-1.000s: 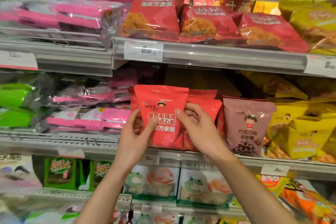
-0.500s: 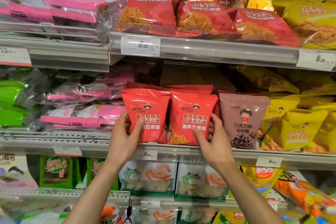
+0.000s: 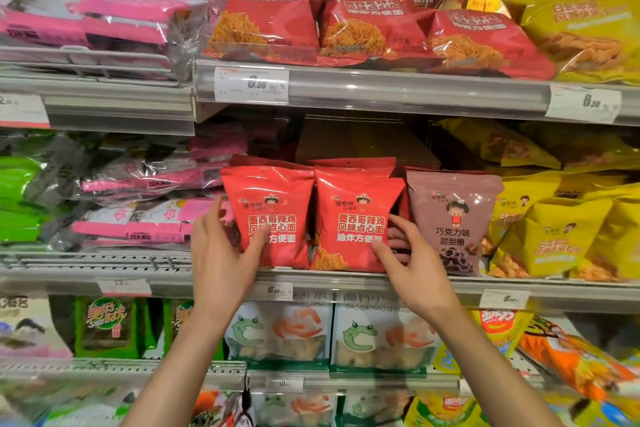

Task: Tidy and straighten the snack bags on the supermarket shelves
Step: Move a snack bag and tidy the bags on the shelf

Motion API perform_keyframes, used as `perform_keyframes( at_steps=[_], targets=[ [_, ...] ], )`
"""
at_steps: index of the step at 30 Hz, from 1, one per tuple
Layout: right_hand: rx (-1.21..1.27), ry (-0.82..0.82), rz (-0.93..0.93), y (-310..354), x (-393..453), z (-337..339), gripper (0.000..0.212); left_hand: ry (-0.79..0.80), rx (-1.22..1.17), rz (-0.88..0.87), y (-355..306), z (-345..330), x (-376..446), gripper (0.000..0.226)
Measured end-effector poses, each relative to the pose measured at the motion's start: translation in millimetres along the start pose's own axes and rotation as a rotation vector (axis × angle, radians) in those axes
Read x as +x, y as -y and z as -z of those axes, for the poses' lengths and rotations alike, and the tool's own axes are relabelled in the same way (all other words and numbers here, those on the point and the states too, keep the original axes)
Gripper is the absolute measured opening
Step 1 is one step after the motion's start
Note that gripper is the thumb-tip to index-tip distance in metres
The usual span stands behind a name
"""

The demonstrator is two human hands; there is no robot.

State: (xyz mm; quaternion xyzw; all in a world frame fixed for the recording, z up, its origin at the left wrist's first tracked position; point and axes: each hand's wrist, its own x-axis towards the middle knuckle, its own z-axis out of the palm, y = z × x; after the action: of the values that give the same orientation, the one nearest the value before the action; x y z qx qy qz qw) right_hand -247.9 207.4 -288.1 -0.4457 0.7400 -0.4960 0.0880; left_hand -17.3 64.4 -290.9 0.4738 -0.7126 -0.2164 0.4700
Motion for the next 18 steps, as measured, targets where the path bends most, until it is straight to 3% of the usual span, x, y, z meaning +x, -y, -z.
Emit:
perform_keyframes(
  at_steps=[3,8,10,13,18],
  targets=[
    [0.047,-0.081,0.011,-6,-2,22,0.032,-0.11,-0.007,-0.076,-11,3,-9,0.078],
    [0.033,-0.297,-0.01,-28,-6,68,0.011,-0.137,-0.095,-0.152,-40,-8,-29,0.04],
    [-0.023,-0.374,-0.049,-40,-7,84,0.009,-0.043,-0.189,-0.175,-55,-22,-38,0.023],
    [-0.17,-0.367,-0.082,-53,-7,95,0.025,0.181,-0.26,-0.178,-81,-54,-55,0.013],
    [-0.381,-0.278,-0.08,-57,-2,99,0.045,0.445,-0.306,-0.131,-120,-120,-77,0.036]
  ],
)
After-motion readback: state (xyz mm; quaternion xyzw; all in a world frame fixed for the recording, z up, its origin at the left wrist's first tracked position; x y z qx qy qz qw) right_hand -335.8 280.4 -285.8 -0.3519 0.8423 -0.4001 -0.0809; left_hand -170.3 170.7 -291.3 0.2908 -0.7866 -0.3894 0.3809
